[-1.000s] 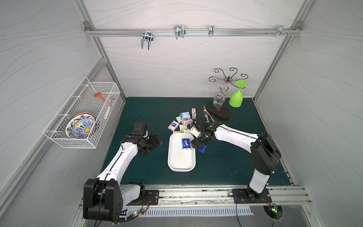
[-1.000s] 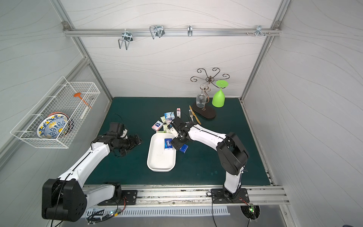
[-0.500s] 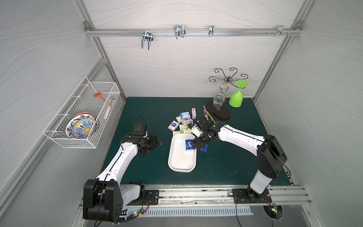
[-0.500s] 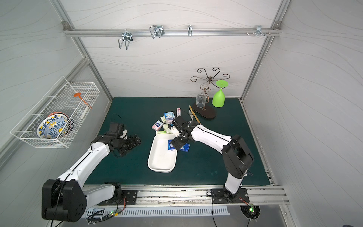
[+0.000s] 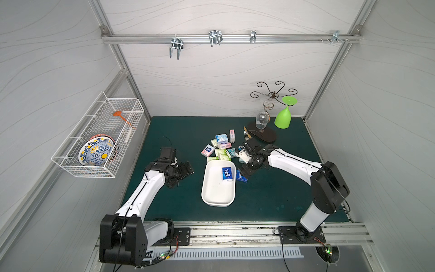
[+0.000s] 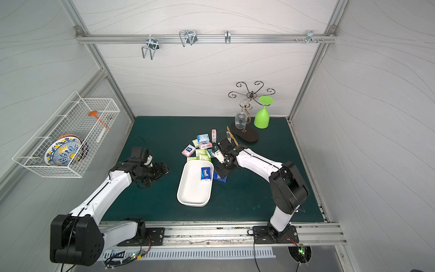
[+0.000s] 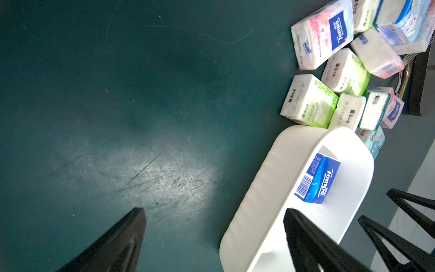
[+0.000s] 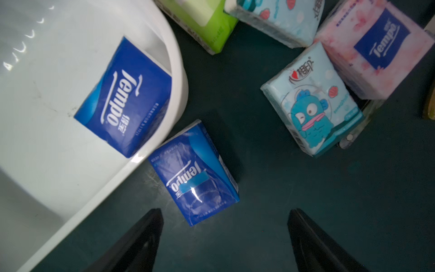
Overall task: Put the pocket tissues into the storage box
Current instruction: Pick up the pocket tissues from the center of the board.
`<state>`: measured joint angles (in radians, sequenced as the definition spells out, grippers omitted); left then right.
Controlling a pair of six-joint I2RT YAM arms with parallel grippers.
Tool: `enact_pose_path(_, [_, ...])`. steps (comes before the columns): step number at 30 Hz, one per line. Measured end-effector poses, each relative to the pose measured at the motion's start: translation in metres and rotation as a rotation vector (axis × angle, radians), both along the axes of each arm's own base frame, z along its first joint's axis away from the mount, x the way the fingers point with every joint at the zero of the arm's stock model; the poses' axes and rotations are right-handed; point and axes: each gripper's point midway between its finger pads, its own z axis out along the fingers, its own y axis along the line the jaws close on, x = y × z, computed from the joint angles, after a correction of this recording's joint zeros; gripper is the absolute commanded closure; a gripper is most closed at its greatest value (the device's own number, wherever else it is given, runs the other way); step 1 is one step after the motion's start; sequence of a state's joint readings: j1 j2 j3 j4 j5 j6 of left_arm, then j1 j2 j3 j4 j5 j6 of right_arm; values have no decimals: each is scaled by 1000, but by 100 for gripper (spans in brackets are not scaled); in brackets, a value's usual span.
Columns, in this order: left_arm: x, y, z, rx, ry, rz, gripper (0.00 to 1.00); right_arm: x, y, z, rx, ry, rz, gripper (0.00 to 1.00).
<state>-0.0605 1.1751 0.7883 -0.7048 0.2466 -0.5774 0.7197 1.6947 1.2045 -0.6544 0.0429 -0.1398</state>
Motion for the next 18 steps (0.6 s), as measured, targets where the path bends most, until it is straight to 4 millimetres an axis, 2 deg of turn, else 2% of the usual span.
enact_pose_path(7, [-1,0,0,0,4,0,4,-12,13,-28,-68,25,93,1])
enact_pose_path(10, [-1,0,0,0,4,0,4,-12,17,-37,-89,37,114,1])
enact_pose_path(18, [-1,0,0,1,3,1,4,-2,26,-45,-99,33,131,8])
